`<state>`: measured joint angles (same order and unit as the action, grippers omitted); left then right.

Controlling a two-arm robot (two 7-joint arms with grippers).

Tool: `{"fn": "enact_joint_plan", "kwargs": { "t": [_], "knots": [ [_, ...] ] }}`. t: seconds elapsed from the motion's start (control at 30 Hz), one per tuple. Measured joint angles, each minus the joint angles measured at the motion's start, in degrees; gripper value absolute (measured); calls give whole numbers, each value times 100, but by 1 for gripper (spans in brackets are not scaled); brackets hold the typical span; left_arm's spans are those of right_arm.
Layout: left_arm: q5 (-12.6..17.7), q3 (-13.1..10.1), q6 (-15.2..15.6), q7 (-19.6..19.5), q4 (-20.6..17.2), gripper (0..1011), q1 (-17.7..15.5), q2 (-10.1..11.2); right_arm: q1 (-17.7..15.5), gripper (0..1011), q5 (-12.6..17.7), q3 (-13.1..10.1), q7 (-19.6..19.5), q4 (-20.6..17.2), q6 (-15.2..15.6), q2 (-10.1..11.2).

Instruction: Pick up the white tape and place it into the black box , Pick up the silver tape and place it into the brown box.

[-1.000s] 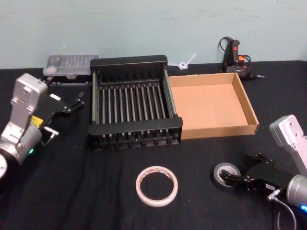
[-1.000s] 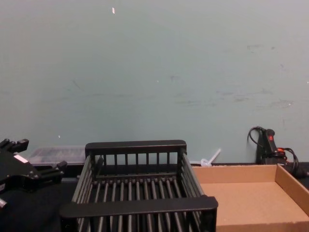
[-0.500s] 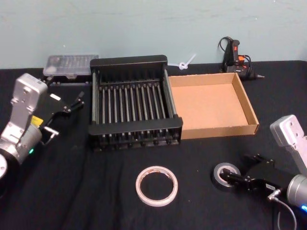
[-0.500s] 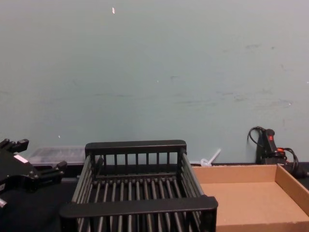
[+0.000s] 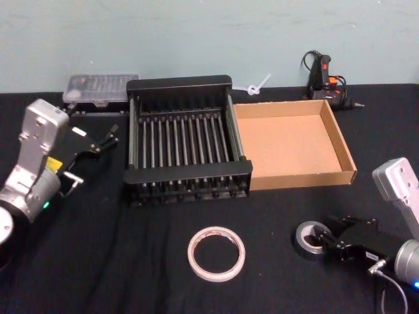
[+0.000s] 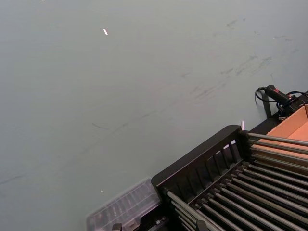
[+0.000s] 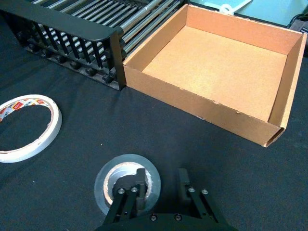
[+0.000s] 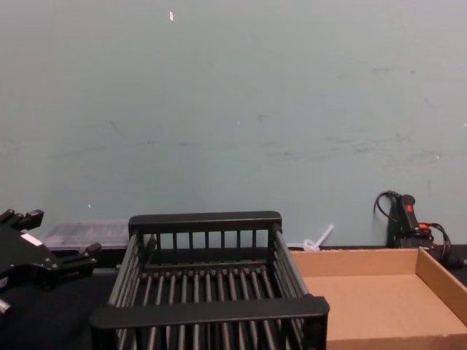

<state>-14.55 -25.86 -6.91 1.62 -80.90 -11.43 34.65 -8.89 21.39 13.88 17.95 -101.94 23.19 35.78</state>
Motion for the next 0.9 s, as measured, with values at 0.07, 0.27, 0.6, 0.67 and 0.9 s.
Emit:
{"fn": "enact_joint_plan", "kwargs": {
  "t": [0.07,0.27,0.6,0.67,0.9],
  "knots": [
    [0,0,0,0,0,1001,0,0,0,369,1,0,0,0,0,0],
    [0,0,0,0,0,1001,0,0,0,189,3,0,0,0,0,0],
    [0,0,0,0,0,1001,0,0,-10,148,9,-10,15,-5,-15,0],
    [0,0,0,0,0,1001,0,0,-25,148,18,-28,40,-16,-52,2],
    [0,0,0,0,0,1001,0,0,-47,148,33,-117,150,-128,-262,51]
  ]
}}
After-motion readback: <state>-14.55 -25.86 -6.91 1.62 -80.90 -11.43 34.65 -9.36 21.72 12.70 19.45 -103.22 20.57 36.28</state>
